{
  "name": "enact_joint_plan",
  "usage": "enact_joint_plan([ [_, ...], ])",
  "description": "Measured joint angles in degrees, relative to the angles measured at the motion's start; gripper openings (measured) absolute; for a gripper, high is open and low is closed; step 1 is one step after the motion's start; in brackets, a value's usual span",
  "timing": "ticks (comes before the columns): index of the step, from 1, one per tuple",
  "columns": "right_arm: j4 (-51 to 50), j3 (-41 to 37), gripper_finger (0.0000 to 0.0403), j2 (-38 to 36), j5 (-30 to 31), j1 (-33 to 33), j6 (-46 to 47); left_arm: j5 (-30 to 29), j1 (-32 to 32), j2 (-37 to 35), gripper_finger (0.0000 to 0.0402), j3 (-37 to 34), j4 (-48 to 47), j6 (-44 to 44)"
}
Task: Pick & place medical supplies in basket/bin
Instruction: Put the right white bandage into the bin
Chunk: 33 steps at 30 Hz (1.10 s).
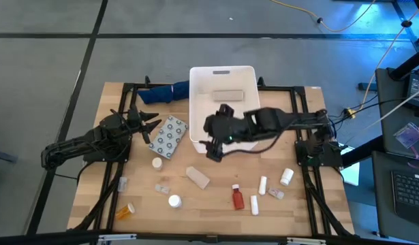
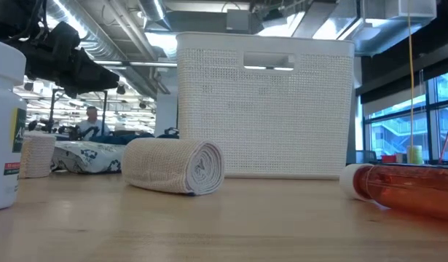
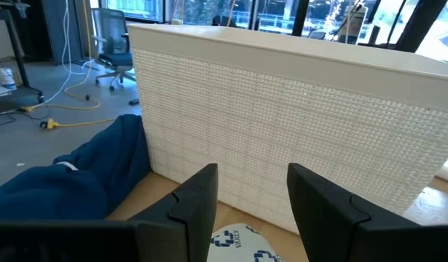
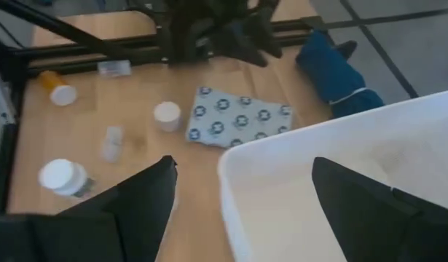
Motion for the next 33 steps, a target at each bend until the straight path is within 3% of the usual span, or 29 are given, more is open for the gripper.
enact_joint_plan([
  [11,2.31,0.00,0.0319,1.57,7.26,8.16,10.78,-0.05,-0.02,0.00,0.0159,0.00,-0.04,0.03],
  [17,1.45,0.04,0.0319,6.98,12.65,11.32,16.73,-0.14,-0.02,0.00,0.0159,0.00,-0.07,0.60],
  [25,1.82,-0.02,0.0307,18.57,9.06,11.68,27.88,-0.14,-0.02,0.00,0.0159,0.00,-0.09,1.18],
  [33,1.67,-0.02,0.0267,26.80,8.06,12.75,28.45,-0.12,-0.02,0.00,0.0159,0.00,-0.11,1.14],
])
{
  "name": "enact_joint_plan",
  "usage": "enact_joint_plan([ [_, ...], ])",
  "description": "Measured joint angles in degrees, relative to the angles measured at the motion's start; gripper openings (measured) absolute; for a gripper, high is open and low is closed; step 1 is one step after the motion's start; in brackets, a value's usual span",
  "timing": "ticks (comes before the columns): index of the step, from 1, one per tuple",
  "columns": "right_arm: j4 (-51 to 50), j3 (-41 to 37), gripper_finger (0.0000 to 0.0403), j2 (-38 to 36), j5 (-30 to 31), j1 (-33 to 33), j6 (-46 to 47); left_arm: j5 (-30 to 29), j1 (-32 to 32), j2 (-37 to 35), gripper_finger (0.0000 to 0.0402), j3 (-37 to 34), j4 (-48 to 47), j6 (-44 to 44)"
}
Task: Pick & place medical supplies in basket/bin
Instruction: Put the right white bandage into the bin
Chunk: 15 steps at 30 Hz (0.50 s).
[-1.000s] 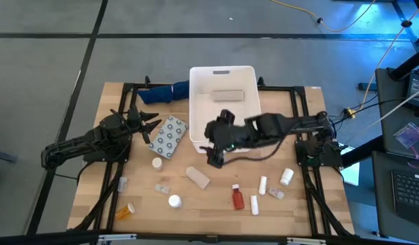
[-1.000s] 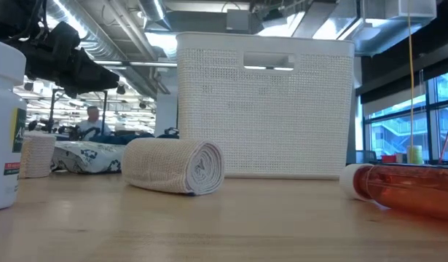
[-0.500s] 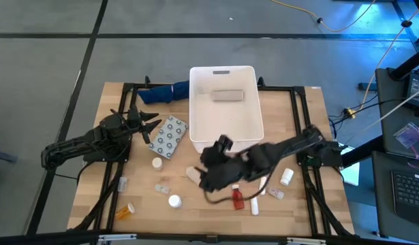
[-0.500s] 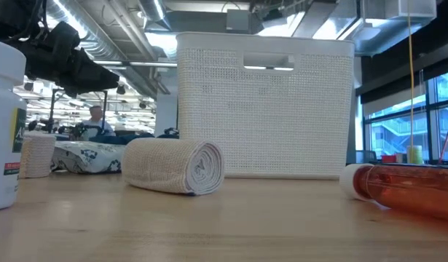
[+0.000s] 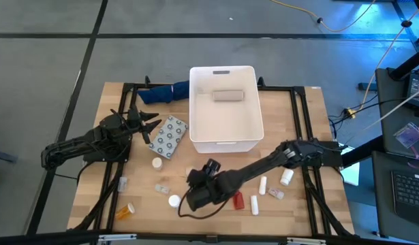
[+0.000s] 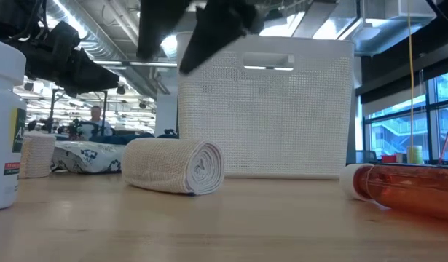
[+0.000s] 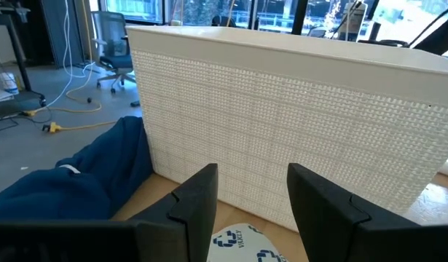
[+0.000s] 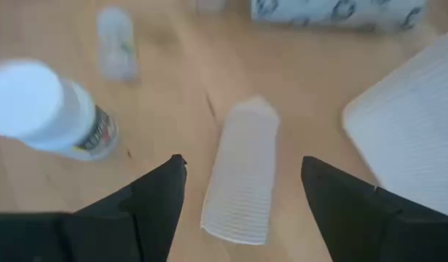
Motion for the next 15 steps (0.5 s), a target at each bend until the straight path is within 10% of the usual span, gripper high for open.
enact_joint_plan([
  [15,-0.27,0.00,0.0251,7.31,-2.58,-1.45,3.06,0.00,0.00,0.00,0.0159,0.00,-0.02,-0.04],
])
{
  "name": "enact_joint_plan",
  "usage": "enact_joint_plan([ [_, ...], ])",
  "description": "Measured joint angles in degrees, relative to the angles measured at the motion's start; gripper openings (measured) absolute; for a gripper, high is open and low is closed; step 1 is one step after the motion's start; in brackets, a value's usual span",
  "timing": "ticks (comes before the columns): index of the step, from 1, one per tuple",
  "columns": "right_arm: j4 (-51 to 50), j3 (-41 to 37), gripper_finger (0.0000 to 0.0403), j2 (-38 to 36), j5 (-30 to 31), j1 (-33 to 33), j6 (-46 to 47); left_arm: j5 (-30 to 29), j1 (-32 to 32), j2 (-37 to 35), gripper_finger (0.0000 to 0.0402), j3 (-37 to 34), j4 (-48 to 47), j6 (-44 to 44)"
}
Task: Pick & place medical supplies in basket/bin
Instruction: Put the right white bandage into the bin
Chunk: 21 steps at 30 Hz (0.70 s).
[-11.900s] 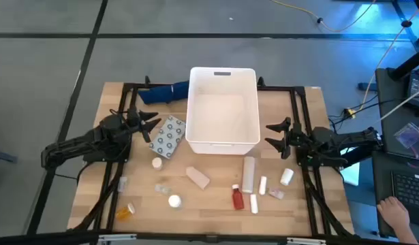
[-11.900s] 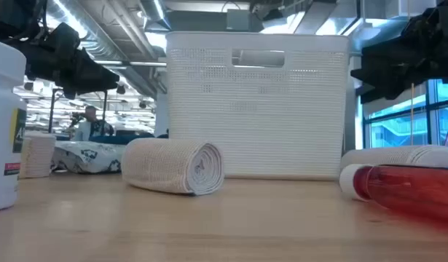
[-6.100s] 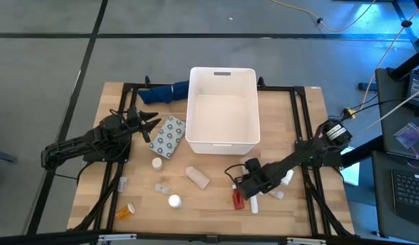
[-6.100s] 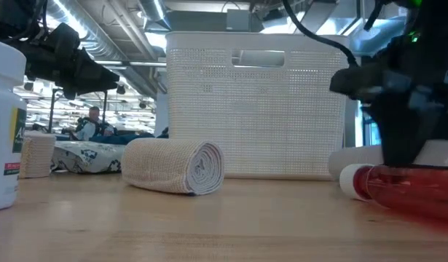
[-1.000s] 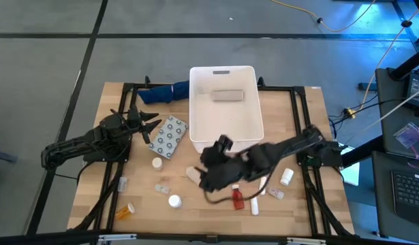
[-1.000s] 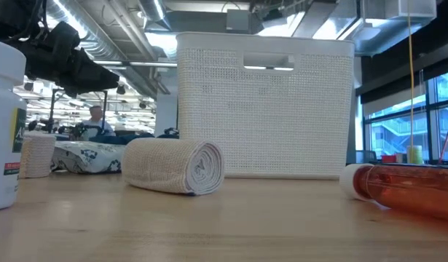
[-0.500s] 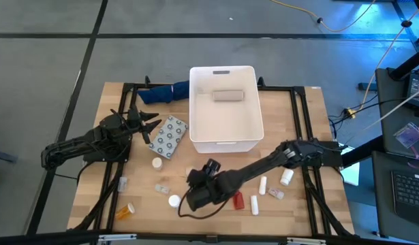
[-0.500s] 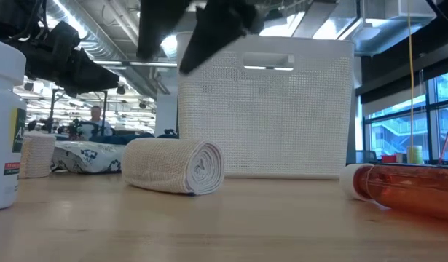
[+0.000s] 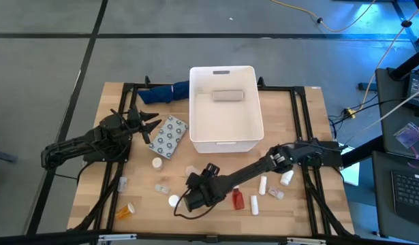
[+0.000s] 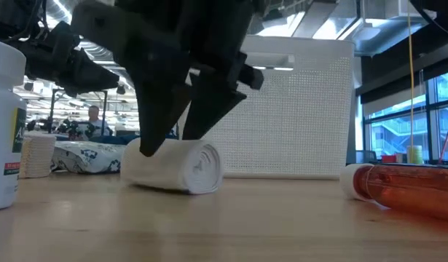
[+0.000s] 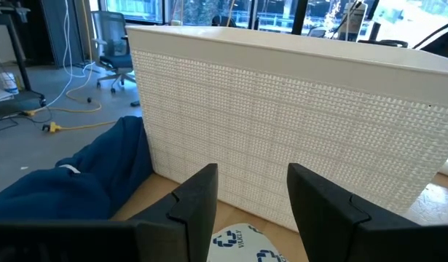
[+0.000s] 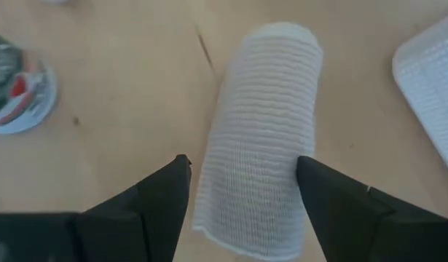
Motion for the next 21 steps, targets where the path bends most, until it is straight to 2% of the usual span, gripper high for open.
enact_joint_plan([
  [13,0.90,0.11,0.0246,2.96,-4.44,-3.04,-4.73,0.01,0.00,0.00,0.0159,0.00,-0.01,0.00],
  [16,0.94,0.11,0.0225,2.96,-4.64,-3.04,-4.91,0.00,0.00,0.00,0.0159,0.00,-0.02,0.00],
  [21,0.92,0.11,0.0158,2.93,-8.12,-3.22,-5.28,0.00,0.00,0.00,0.0159,0.02,-0.02,0.00],
])
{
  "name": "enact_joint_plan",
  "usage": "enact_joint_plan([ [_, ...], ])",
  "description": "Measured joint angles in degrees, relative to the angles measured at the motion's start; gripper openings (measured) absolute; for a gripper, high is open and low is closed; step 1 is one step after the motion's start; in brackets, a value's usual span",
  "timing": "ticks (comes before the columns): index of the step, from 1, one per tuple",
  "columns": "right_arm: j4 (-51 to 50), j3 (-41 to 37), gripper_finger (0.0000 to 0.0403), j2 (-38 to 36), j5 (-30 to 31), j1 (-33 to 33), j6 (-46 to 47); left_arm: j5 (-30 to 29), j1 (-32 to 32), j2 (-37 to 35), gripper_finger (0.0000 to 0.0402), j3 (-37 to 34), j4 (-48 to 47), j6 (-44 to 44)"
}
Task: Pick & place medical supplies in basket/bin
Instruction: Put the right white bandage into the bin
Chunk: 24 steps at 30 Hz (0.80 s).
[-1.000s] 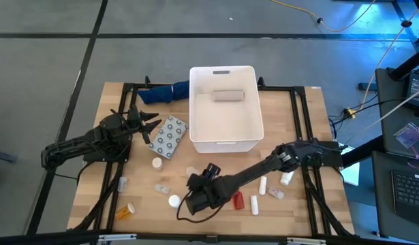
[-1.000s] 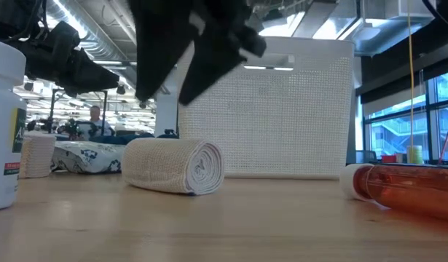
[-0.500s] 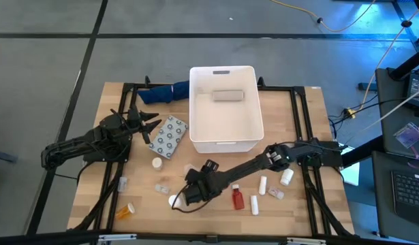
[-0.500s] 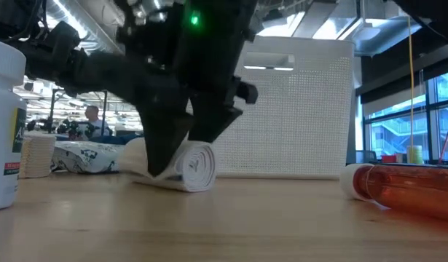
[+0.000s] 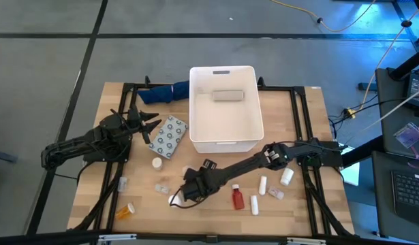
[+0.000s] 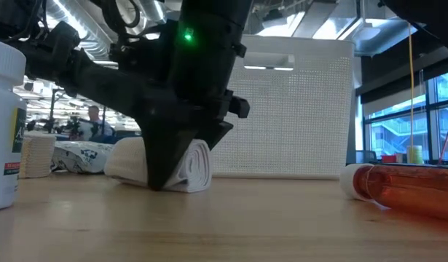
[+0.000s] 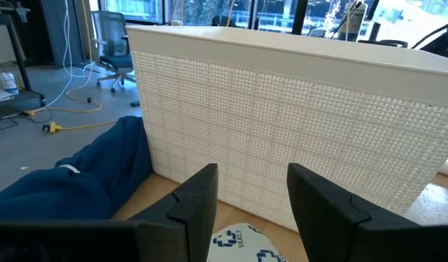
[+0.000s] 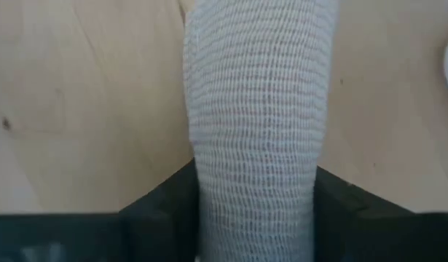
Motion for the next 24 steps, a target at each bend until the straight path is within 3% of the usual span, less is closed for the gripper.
enact_joint_plan([
  [5,-0.39,0.01,0.0105,-0.85,-3.08,0.00,-1.28,0.00,0.01,0.00,0.0159,0.00,0.00,0.00],
  [8,-2.05,0.98,0.0105,-2.04,-5.24,0.14,-1.89,0.00,0.02,0.00,0.0159,0.00,0.00,0.00],
  [17,-2.00,5.22,0.0105,-12.90,-3.60,0.57,-4.26,0.00,0.02,-0.01,0.0159,0.00,0.01,0.00],
  [19,-1.20,5.22,0.0105,-16.54,-0.84,0.57,-4.43,0.00,0.02,0.00,0.0159,0.00,0.00,-0.02],
  [24,-0.34,5.35,0.0105,-24.82,12.63,-0.19,-9.70,0.02,0.00,0.00,0.0159,0.00,0.00,-0.01],
])
